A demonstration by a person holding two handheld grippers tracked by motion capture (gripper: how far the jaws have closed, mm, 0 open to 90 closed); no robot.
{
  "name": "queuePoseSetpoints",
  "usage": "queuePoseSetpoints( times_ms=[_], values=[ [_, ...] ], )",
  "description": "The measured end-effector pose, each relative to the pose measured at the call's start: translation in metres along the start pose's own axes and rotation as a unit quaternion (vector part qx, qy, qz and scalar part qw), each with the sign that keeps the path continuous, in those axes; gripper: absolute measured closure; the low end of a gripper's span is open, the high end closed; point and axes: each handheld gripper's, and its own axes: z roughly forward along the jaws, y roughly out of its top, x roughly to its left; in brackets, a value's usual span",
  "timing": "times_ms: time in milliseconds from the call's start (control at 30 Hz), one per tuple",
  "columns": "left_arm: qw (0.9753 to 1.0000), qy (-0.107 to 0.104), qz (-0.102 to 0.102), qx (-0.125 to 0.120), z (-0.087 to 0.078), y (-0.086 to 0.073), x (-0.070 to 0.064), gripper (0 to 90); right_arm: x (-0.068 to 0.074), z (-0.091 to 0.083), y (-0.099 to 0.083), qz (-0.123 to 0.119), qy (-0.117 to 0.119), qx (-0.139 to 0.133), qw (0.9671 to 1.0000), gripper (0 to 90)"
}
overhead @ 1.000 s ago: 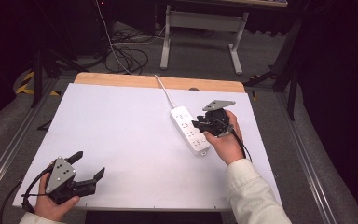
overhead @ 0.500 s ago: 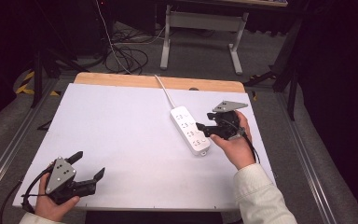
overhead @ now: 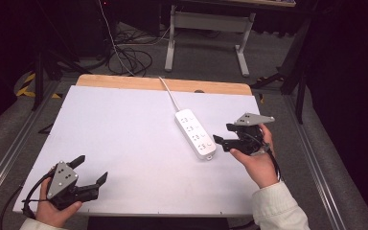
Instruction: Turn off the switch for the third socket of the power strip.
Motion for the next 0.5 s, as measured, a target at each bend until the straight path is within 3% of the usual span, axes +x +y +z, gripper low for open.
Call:
queuePoseSetpoints(
  times_ms=[500],
  values=[
    [1.0,-0.005,-0.007,-0.003,-0.001,0.0,0.001,12.6,-0.003,-0.019,-0.047,0.023,0.013,-0.017,0.9995,28.3]
  ],
)
